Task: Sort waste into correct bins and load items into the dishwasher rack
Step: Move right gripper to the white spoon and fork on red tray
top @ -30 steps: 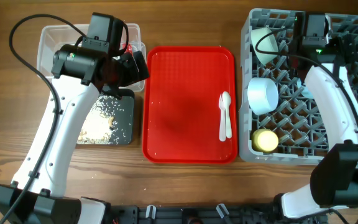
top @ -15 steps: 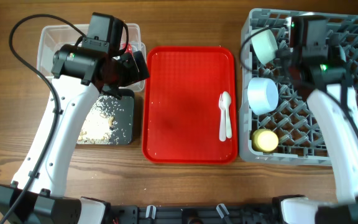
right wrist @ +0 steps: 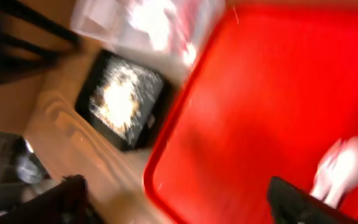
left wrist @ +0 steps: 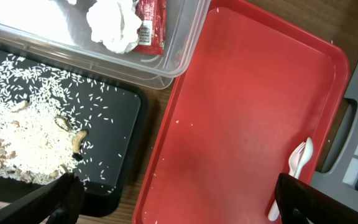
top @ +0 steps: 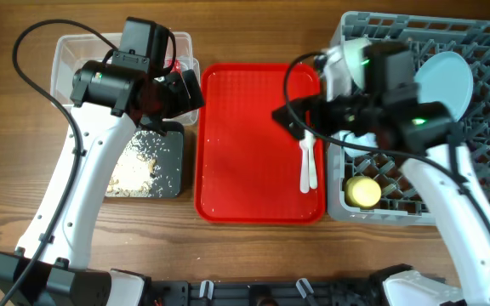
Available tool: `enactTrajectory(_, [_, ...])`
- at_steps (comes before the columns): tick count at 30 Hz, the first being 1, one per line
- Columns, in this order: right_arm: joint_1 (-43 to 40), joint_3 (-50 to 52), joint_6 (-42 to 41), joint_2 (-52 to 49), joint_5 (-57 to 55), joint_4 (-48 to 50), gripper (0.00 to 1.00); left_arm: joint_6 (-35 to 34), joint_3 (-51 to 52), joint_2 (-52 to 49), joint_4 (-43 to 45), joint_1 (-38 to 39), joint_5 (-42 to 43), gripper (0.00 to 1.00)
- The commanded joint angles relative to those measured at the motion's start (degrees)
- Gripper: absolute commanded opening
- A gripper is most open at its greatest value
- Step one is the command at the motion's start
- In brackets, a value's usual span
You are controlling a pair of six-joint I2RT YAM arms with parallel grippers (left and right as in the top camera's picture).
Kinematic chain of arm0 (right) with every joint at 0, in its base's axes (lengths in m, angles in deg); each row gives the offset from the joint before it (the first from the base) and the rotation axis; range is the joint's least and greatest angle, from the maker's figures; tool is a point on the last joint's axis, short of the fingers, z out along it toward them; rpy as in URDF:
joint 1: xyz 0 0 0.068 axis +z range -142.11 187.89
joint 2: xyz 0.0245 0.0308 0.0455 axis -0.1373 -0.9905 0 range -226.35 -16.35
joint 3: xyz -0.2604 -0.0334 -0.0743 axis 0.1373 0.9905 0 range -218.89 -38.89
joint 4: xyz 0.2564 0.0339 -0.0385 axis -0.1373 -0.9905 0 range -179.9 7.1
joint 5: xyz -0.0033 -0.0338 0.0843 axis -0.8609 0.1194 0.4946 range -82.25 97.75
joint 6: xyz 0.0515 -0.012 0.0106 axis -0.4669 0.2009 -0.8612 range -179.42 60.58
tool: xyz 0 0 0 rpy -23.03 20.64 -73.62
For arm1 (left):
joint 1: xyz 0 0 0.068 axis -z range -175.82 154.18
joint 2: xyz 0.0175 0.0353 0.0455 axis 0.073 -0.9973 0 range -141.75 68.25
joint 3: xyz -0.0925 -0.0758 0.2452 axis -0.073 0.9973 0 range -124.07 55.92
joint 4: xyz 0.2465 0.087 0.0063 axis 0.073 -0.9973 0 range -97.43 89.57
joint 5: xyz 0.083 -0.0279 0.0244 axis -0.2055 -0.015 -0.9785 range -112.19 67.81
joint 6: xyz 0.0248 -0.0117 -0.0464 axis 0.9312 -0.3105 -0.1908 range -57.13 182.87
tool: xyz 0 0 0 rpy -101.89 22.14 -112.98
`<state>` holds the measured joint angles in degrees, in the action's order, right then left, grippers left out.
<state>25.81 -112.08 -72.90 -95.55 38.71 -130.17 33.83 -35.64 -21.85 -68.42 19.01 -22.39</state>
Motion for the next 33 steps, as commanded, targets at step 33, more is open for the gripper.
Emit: enactTrajectory(33, [6.8,18.3,-16.2,-7.7,-30.3,-4.3,0.7,0.3,-0.6,0.4,0.0,-0.2,-1.0,1.0])
